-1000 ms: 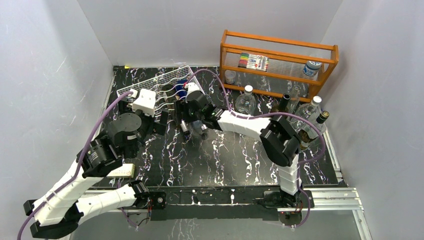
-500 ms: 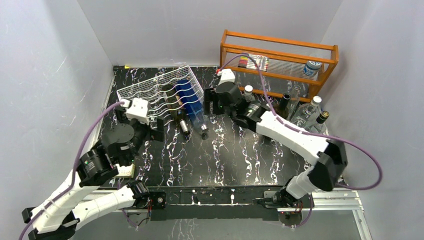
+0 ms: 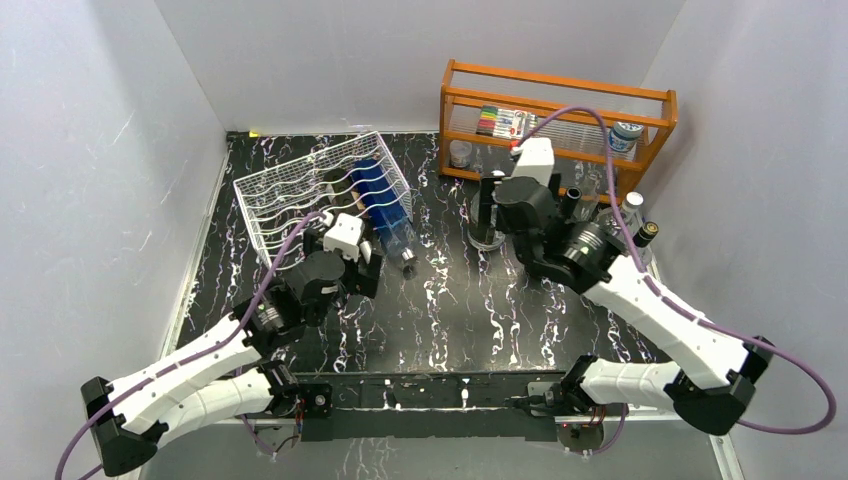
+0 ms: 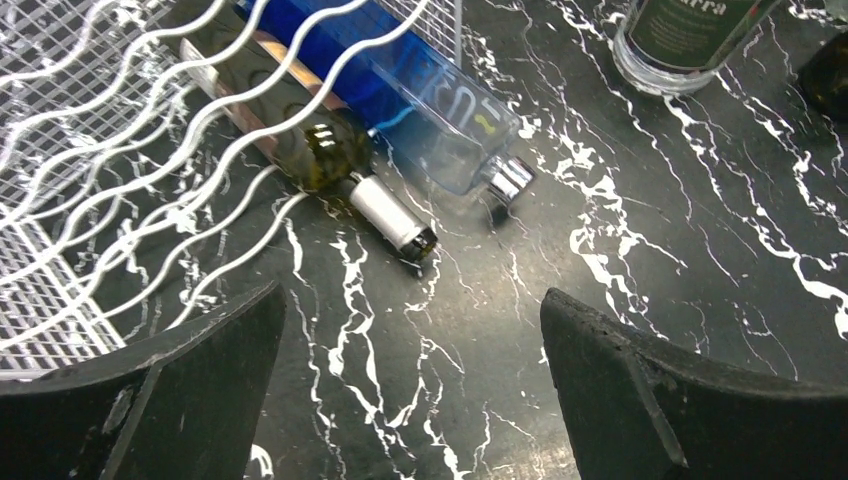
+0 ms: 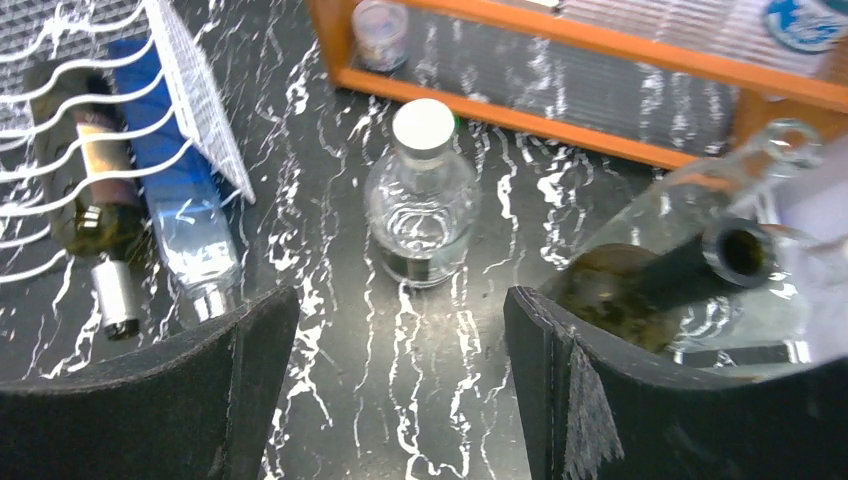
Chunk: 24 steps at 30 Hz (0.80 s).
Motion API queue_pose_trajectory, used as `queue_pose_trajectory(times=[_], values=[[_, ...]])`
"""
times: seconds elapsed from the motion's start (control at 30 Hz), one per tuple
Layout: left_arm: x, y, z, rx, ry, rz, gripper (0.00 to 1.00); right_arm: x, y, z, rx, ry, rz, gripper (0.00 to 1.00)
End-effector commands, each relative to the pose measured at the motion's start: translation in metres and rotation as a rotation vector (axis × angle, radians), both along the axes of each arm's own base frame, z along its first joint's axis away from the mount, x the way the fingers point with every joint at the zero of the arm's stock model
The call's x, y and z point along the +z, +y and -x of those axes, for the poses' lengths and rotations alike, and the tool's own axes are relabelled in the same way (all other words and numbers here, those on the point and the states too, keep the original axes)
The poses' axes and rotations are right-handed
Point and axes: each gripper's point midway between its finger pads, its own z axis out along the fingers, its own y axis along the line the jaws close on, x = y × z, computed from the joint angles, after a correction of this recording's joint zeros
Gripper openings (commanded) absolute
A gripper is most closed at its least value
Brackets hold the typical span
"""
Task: Put the wine bottle on the wine rack
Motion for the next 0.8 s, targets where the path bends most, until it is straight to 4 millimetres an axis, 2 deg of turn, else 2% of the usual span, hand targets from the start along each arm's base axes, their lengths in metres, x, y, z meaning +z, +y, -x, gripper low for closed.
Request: queue_pose_trajectory(times=[0.0,0.13,0.27,0.47,0.6,0.77], values=[[0.015,-0.022,-0.004,-0.069,-0.092,0.145,0.98,0.025,-0.047,0.005,-0.149,-0.102,0.039,0.86],[0.013,-0.029,0.001,-0.141,-0.111,0.146,0.98,0.028,-0.081,0.003,-0.265,-0.133,0.079,0.9],[0.016,-0.033,0.004,-0.173,-0.13,0.174,0.98,0.032,-0.107,-0.01,-0.331,-0.136,0.077,0.91],[0.017,-0.037,0.009,-0.224,-0.139,0.166,0.98,0.03,-0.126,-0.022,-0.377,-0.132,0.068,0.91],[0.015,-0.039,0.009,-0.233,-0.122,0.155,0.98,0.015,-0.137,-0.03,-0.401,-0.08,0.014,0.89],[0.014,-0.045,0.012,-0.267,-0.107,0.145,0.98,-0.003,-0.14,-0.037,-0.386,-0.04,-0.03,0.84]])
